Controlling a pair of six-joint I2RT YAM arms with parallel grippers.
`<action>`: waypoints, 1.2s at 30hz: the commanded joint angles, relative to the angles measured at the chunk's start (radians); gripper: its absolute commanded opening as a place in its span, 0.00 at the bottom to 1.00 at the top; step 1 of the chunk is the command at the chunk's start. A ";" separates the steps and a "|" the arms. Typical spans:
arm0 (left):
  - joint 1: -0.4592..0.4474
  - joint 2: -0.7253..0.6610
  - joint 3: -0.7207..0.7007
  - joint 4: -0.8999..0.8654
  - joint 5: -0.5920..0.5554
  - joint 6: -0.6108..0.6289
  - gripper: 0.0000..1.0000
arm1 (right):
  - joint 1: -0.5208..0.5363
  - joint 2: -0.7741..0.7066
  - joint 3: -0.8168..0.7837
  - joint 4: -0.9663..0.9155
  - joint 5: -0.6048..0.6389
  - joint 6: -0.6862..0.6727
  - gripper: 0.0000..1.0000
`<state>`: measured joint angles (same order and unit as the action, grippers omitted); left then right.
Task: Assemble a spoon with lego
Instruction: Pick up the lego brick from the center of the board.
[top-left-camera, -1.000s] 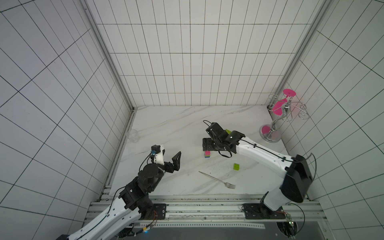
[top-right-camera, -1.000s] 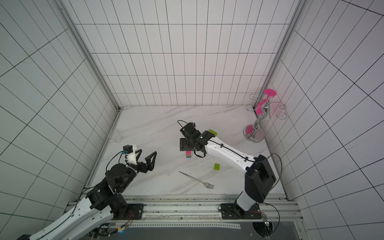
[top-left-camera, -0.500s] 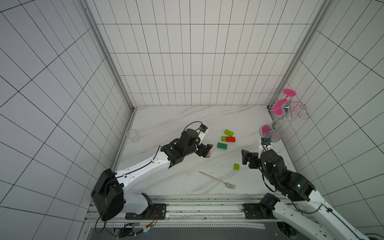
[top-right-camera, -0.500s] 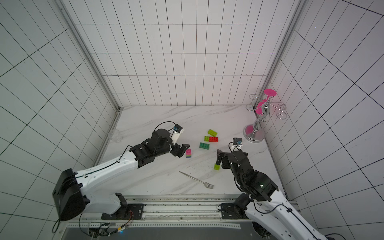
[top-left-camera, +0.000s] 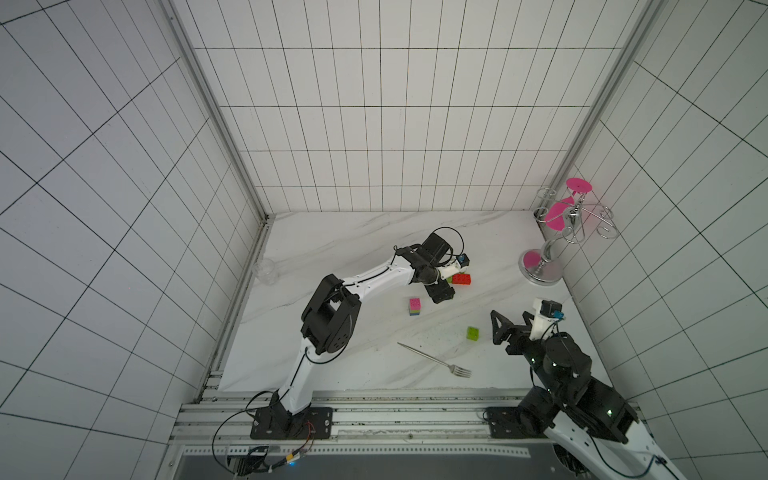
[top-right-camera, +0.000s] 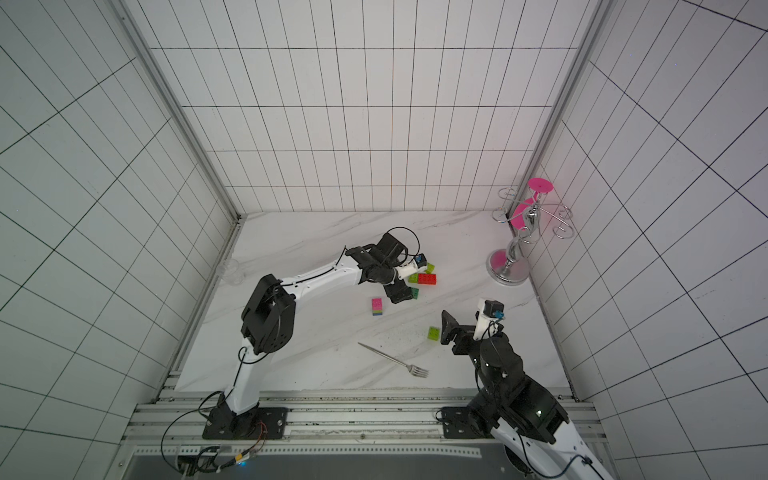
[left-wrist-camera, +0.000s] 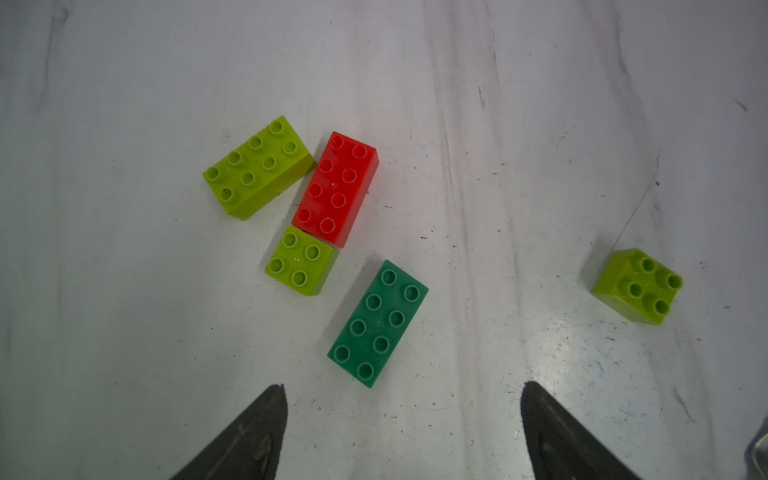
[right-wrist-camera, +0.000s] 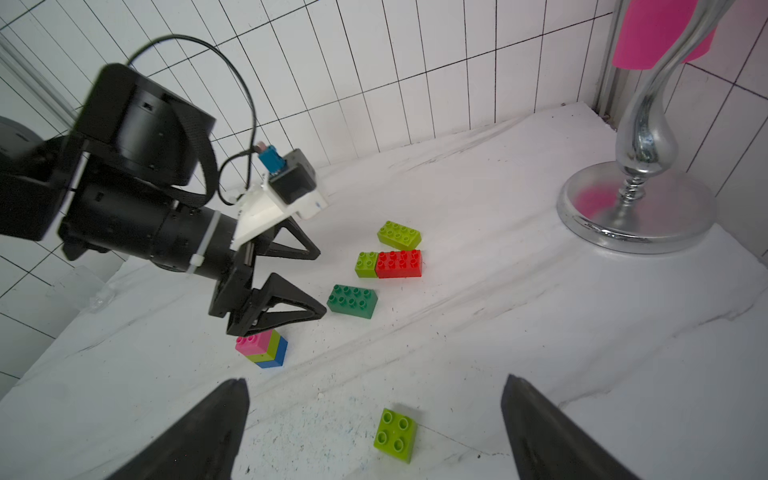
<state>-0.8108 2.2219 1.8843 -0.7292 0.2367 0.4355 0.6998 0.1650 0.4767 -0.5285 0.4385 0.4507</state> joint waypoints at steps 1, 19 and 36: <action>-0.005 0.066 0.088 -0.095 -0.021 0.111 0.86 | -0.008 -0.012 -0.021 0.039 -0.031 -0.012 0.99; -0.025 0.352 0.437 -0.264 -0.062 0.291 0.50 | -0.007 -0.079 -0.027 0.019 -0.034 -0.015 0.98; -0.030 0.264 0.474 -0.249 -0.103 0.190 0.23 | -0.007 -0.079 -0.030 0.019 -0.035 -0.015 0.99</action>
<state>-0.8352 2.5557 2.3119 -1.0107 0.1471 0.6788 0.6998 0.0944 0.4702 -0.5125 0.4049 0.4438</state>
